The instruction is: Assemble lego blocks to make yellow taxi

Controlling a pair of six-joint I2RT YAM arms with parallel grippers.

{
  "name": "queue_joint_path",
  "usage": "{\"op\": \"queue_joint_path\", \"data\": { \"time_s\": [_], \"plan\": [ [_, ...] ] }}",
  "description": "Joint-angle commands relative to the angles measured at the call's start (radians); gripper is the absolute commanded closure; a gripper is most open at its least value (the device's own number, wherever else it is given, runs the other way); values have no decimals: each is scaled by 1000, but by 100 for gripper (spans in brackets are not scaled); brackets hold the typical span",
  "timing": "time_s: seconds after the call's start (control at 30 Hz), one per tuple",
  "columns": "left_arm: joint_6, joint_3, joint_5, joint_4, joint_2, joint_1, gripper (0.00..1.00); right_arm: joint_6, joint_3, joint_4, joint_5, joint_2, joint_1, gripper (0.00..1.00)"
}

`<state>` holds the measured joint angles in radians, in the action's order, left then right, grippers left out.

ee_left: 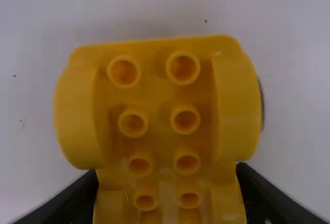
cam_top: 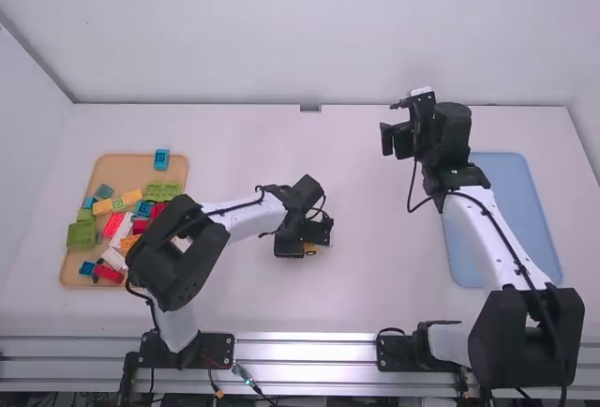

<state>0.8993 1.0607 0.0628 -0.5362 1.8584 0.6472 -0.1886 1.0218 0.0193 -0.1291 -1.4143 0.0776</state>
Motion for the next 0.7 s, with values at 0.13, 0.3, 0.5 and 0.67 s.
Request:
{"op": "queue_joint_path", "data": {
  "time_s": [0.13,0.3,0.5,0.67],
  "plan": [
    [7,-4,-109,39,-11,-3,1,6,38,3,-4,23,9,1],
    [11,75,-69,-71,-40,-8,1,5,38,2,-5,23,8,1],
    [85,219,53,-300,-107,-72,1,6,38,10,-5,23,7,1],
    [-42,334,49,-419,-150,-253,1,5,37,29,-4,23,12,1]
  ]
}}
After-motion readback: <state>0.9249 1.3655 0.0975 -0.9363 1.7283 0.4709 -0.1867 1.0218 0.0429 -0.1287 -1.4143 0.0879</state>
